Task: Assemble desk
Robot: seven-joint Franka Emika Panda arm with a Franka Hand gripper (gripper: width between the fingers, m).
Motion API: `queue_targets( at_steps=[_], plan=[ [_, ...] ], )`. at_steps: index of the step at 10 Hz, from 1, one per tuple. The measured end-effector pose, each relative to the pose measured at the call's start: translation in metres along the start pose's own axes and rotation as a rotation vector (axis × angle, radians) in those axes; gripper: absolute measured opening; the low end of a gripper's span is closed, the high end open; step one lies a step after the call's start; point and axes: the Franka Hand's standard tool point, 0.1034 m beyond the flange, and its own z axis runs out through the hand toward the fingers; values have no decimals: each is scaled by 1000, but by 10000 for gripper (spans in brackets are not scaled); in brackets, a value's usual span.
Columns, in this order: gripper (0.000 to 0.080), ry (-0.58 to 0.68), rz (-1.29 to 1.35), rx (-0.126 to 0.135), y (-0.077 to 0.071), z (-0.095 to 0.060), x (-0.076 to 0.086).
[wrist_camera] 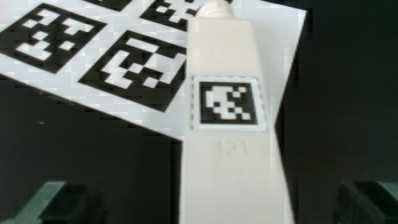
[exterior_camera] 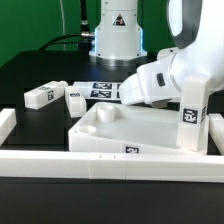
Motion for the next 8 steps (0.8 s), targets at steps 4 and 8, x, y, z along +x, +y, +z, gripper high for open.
queue_targets(
  at_steps=[4,8],
  plan=[
    [533,-1,3,0,0,0,0],
    [288,-1,5,-1,-1,0,0]
  ],
)
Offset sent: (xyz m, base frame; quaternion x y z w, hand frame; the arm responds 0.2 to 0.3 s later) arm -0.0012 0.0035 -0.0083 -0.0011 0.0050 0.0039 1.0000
